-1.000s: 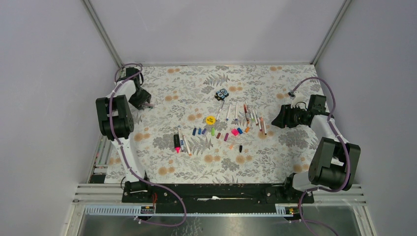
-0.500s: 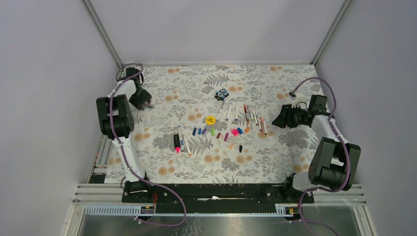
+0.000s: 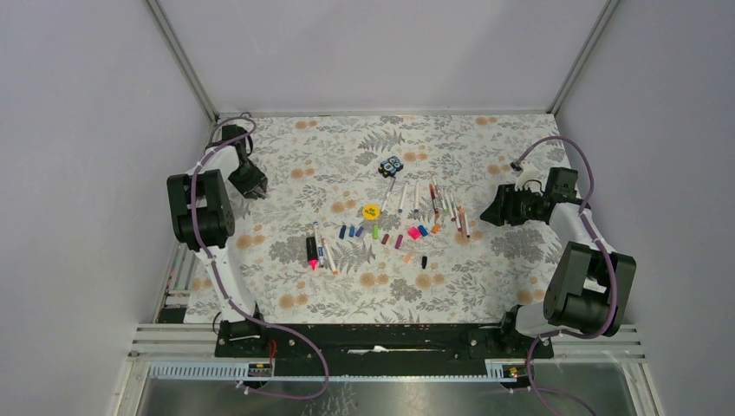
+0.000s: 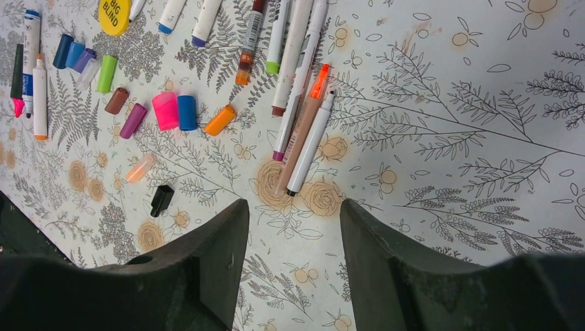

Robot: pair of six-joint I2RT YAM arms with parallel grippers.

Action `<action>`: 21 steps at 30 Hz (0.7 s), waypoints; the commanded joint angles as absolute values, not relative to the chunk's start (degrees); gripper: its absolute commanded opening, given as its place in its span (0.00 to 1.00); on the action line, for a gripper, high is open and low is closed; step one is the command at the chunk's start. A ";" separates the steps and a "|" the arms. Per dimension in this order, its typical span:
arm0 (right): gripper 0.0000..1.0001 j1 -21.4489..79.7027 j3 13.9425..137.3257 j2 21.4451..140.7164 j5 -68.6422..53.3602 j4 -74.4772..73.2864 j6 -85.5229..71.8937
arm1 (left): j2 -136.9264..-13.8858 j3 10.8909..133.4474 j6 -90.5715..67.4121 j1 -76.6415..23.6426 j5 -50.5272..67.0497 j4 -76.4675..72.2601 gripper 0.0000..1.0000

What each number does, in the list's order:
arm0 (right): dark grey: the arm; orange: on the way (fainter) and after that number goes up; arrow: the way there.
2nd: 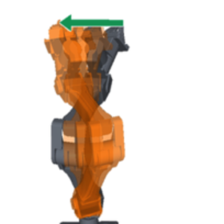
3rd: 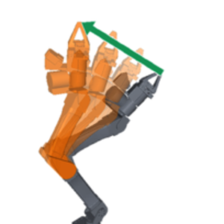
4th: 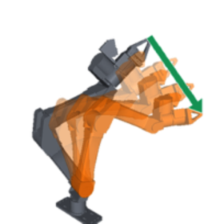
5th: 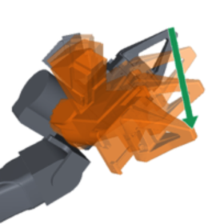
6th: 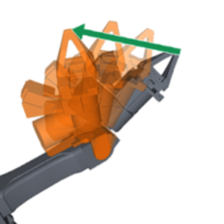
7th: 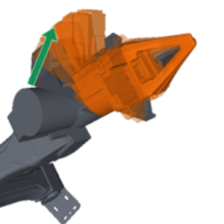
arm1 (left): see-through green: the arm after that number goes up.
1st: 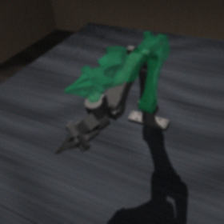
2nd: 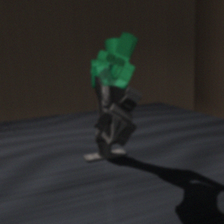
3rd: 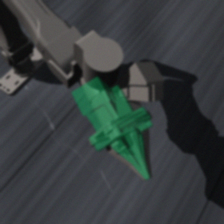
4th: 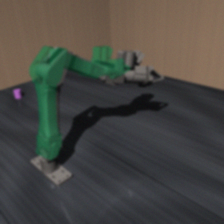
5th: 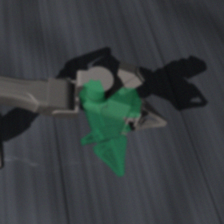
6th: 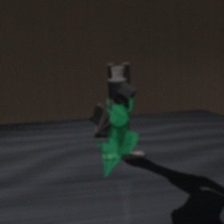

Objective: Open the pen caps
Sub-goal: Move the pen to the center of the board.

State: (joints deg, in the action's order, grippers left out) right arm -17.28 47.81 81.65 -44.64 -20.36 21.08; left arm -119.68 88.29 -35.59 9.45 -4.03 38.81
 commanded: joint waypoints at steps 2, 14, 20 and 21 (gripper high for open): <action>0.58 -17.84 49.68 79.98 -46.59 -21.12 22.23 | -116.44 82.64 -33.35 8.79 -1.75 39.22 0.38; 0.58 -18.27 49.66 79.17 -47.80 -21.37 22.19 | -112.06 74.81 -29.20 6.20 2.03 38.54 0.31; 0.58 -18.65 49.65 78.83 -48.23 -21.44 22.15 | -109.71 72.56 -26.93 2.32 3.86 39.33 0.31; 0.58 -18.71 49.63 78.72 -48.29 -21.39 22.13 | -109.68 72.27 -26.31 1.42 4.34 39.71 0.31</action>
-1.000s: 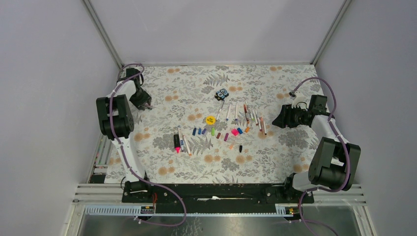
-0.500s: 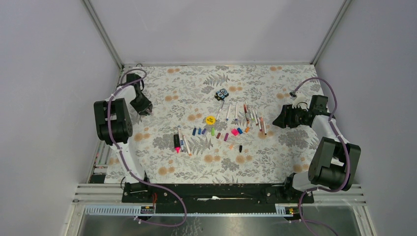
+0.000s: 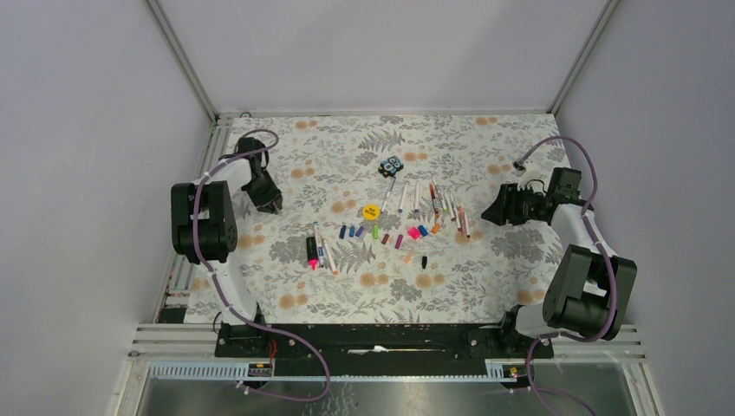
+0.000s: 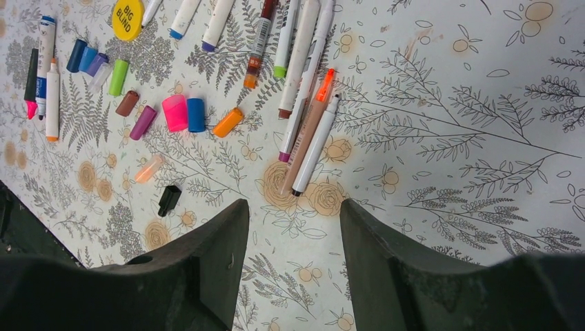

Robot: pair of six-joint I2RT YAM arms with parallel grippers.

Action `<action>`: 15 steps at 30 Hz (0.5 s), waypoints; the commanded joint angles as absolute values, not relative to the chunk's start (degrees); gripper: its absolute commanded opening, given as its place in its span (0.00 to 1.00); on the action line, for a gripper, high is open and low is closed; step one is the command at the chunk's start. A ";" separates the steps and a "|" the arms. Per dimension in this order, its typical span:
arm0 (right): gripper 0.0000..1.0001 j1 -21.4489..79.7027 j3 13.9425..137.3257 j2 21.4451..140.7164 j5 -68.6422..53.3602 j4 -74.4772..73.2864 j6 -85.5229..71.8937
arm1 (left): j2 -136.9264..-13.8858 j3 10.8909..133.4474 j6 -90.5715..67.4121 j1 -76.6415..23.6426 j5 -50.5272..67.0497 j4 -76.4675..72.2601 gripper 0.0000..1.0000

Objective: Open the pen caps
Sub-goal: Move the pen to the center of the board.

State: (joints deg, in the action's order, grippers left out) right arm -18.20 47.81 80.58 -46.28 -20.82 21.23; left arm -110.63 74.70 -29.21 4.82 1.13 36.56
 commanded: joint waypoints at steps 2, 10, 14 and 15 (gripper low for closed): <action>0.58 -18.85 49.64 78.66 -48.47 -21.39 22.14 | -109.67 71.66 -25.25 0.28 5.29 40.14 0.31; 0.58 -19.25 49.48 78.30 -48.94 -21.42 22.12 | -109.24 70.70 -23.36 -2.55 6.34 40.52 0.32; 0.58 -19.50 49.41 78.18 -49.13 -21.42 22.04 | -108.15 72.01 -22.79 -2.47 4.18 41.45 0.37; 0.58 -19.51 49.40 78.21 -49.13 -21.37 22.06 | -107.78 72.37 -22.72 -2.46 3.69 41.59 0.38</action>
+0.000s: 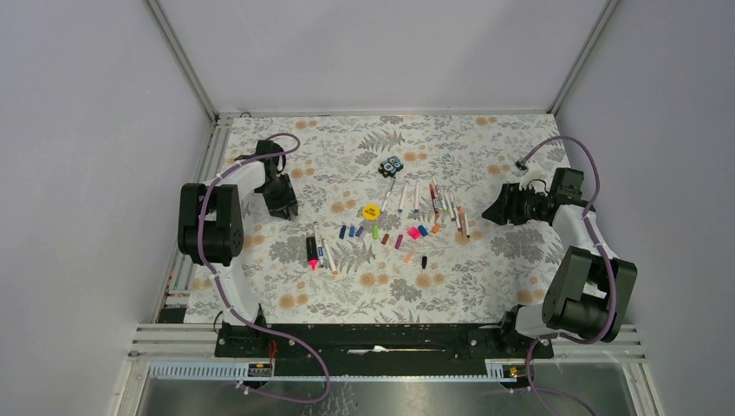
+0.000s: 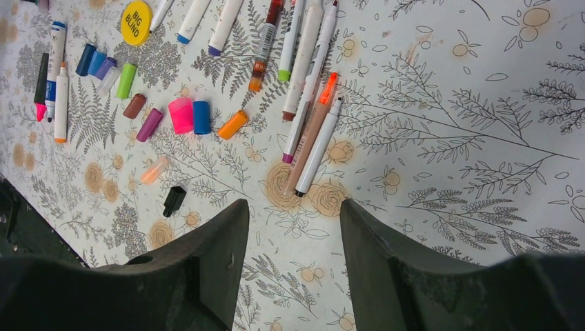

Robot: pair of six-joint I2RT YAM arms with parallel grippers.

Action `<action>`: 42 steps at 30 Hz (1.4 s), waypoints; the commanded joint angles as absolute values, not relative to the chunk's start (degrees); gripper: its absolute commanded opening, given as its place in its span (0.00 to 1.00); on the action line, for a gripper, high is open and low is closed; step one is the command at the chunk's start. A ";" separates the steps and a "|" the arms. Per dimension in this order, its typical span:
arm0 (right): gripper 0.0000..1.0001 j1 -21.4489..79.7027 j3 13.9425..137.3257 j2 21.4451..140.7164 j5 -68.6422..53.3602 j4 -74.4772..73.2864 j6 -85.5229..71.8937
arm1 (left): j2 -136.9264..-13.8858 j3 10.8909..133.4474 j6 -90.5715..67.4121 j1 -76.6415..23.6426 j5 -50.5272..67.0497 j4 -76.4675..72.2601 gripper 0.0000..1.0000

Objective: Open the pen caps
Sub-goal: Move the pen to the center of the board.

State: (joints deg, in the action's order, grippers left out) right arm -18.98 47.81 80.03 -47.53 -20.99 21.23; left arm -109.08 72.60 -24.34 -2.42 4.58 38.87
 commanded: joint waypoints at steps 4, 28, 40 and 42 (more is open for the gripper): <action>0.58 -19.67 49.36 78.22 -49.22 -21.37 22.06 | -106.29 74.20 -22.27 -2.33 3.07 41.75 0.45; 0.58 -19.95 49.27 78.38 -49.39 -21.39 22.06 | -106.02 80.18 -18.89 -1.85 7.84 40.08 0.40; 0.58 -20.04 49.24 78.58 -49.31 -21.40 22.13 | -110.27 80.94 -18.90 -2.19 7.00 40.11 0.36; 0.58 -20.04 49.24 78.60 -49.31 -21.43 22.11 | -110.59 81.02 -18.87 -2.24 6.94 40.09 0.36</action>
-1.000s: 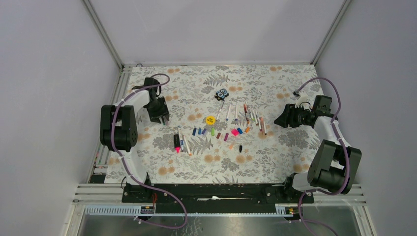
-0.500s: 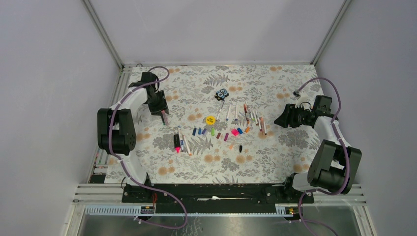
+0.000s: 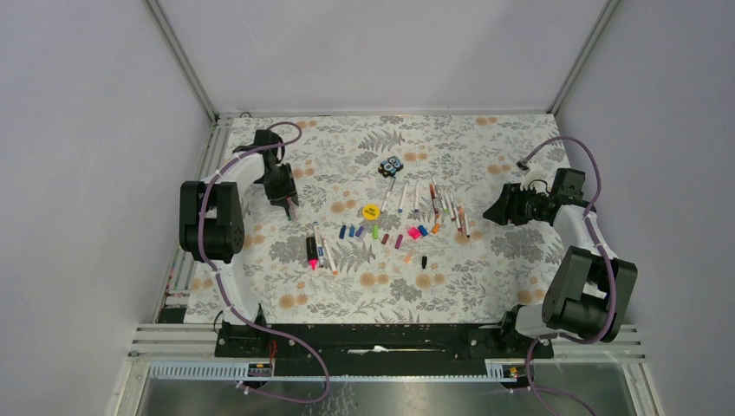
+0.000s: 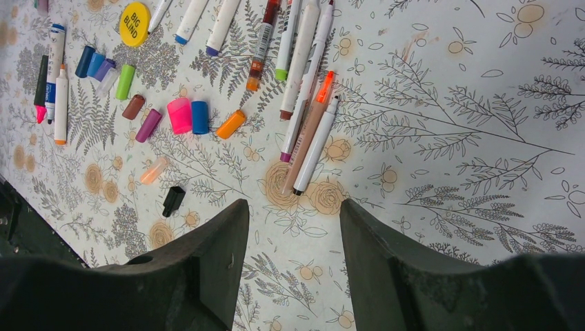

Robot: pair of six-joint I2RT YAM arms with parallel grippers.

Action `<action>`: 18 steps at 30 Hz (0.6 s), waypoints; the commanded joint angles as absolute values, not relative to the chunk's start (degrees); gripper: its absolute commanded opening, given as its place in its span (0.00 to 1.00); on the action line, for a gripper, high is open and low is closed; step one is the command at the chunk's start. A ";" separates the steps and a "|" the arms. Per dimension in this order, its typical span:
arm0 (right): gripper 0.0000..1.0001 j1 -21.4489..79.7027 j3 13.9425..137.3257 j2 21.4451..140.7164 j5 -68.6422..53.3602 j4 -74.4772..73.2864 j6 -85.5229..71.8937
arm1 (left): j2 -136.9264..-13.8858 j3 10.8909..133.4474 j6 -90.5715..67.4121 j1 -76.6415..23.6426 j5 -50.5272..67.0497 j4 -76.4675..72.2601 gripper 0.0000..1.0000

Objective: Open the pen caps
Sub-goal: Move the pen to the center of the board, then pick up the pen from the center of the board.

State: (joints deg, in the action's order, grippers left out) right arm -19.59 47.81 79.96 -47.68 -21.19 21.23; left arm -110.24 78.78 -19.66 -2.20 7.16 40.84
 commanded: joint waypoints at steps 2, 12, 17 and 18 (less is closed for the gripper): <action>0.58 -20.04 49.22 78.65 -49.31 -21.41 22.12 | -110.93 81.00 -18.81 -2.28 6.89 40.12 0.36; 0.58 -20.21 49.22 78.49 -49.48 -21.38 22.08 | -112.56 81.36 -18.73 -2.45 6.29 40.88 0.33; 0.58 -20.30 49.22 78.56 -49.49 -21.36 22.15 | -113.20 81.74 -18.46 -3.10 6.66 41.35 0.33; 0.58 -20.30 49.22 78.56 -49.56 -21.40 22.15 | -113.29 81.83 -18.38 -3.27 6.56 41.62 0.33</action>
